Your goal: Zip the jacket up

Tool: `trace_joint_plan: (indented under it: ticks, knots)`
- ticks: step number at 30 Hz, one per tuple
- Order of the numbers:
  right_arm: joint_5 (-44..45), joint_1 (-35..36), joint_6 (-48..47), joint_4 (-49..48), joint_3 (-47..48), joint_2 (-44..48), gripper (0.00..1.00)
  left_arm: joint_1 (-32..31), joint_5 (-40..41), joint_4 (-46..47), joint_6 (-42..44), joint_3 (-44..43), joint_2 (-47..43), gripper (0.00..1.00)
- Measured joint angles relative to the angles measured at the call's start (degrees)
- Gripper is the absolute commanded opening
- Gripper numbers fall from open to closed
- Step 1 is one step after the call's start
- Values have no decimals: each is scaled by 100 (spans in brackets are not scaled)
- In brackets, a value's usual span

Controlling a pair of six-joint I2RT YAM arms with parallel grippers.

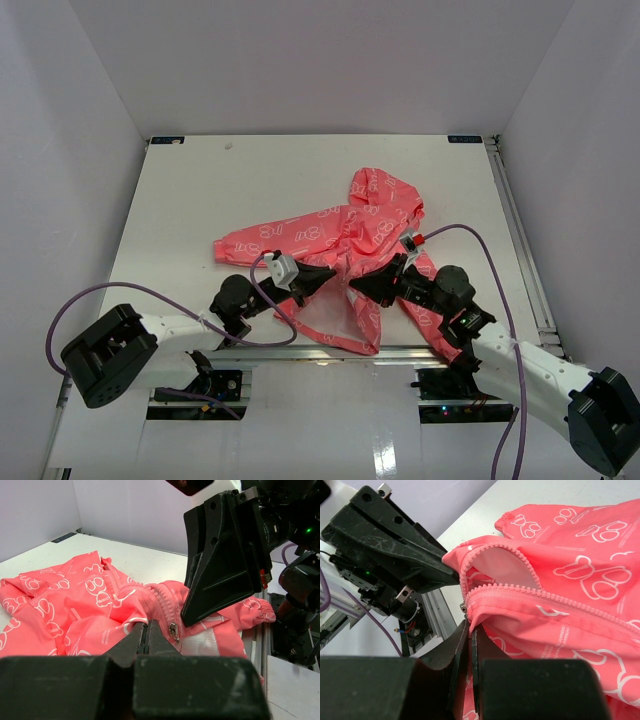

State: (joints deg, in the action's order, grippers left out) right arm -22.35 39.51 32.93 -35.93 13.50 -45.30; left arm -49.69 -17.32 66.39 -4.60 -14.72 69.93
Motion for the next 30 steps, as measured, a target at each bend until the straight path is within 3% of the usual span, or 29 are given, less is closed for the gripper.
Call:
trace_joint_plan:
  ticks: [15, 30]
  knots:
    - [469, 4, -78, 900, 154, 142, 8, -110, -511, -547, 501, -174, 21, 0]
    - [557, 24, -515, 1397, 195, 718, 8, -188, -297, -901, 806, -365, 111, 0]
